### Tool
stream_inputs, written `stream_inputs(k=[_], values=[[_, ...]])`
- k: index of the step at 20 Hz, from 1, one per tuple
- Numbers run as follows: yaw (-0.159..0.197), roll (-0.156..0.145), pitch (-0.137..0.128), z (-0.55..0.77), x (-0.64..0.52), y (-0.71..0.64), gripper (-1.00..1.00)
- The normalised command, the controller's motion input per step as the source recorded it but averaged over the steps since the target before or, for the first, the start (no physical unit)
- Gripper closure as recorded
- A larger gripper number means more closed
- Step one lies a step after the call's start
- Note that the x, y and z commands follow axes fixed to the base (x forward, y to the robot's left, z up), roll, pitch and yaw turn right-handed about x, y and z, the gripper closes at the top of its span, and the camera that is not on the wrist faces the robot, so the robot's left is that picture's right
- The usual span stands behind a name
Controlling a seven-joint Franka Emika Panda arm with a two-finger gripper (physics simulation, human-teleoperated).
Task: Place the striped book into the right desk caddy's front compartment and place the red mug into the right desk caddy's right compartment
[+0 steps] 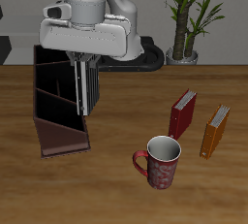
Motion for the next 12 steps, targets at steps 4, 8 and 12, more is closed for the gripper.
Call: stream_inputs(k=[4,8,12], values=[[0.031,0.048,-0.024,0.09,-0.32,0.10,1.00],[0.050,0.022,-0.004,0.09,-0.30,0.08,1.00],[0.038,0.016,0.010,0.04,-0.27,0.04,1.00]])
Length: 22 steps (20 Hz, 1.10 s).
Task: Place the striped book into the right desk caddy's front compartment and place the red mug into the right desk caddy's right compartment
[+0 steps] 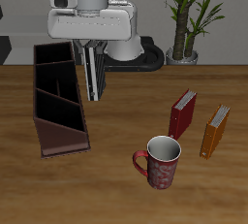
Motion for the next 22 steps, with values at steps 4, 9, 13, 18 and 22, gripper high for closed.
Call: stream_inputs(k=[4,9,13,18,22], values=[[0.115,0.002,0.011,0.03,-0.46,0.07,1.00],[0.060,0.000,0.027,0.01,-0.36,-0.02,1.00],[0.038,0.010,-0.027,0.09,-0.50,-0.04,1.00],[0.025,0.000,-0.020,0.06,-0.38,0.02,1.00],[0.037,-0.011,-0.032,0.06,-0.52,-0.03,1.00]])
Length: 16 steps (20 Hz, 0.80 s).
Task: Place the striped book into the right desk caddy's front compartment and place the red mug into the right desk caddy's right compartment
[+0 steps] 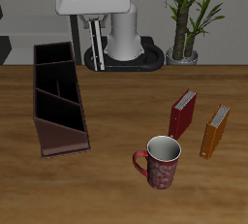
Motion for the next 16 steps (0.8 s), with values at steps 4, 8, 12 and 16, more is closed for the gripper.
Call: stream_inputs(k=[4,8,12,16], values=[[0.037,0.002,-0.012,-0.01,-0.26,-0.06,1.00],[-0.020,-0.011,0.016,0.01,-0.37,-0.22,1.00],[-0.002,-0.013,0.001,0.00,-0.22,-0.16,1.00],[-0.018,-0.027,0.043,-0.05,-0.20,-0.26,1.00]])
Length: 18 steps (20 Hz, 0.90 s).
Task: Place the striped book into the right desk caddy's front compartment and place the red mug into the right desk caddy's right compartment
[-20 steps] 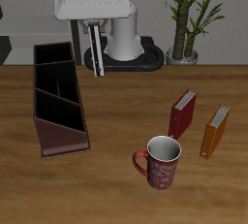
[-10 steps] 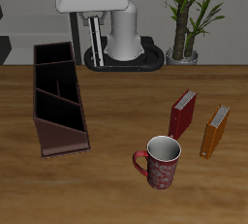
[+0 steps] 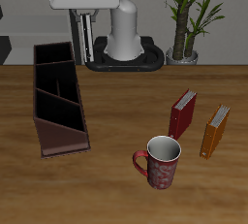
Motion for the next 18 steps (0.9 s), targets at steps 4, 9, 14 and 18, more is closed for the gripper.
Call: stream_inputs(k=[4,9,14,18], values=[[0.012,-0.014,0.026,0.01,-0.13,-0.16,1.00],[0.040,-0.015,-0.006,0.11,-0.22,-0.20,1.00],[0.057,-0.018,-0.006,0.14,-0.07,-0.26,1.00],[0.028,-0.020,0.005,0.15,0.14,-0.36,1.00]])
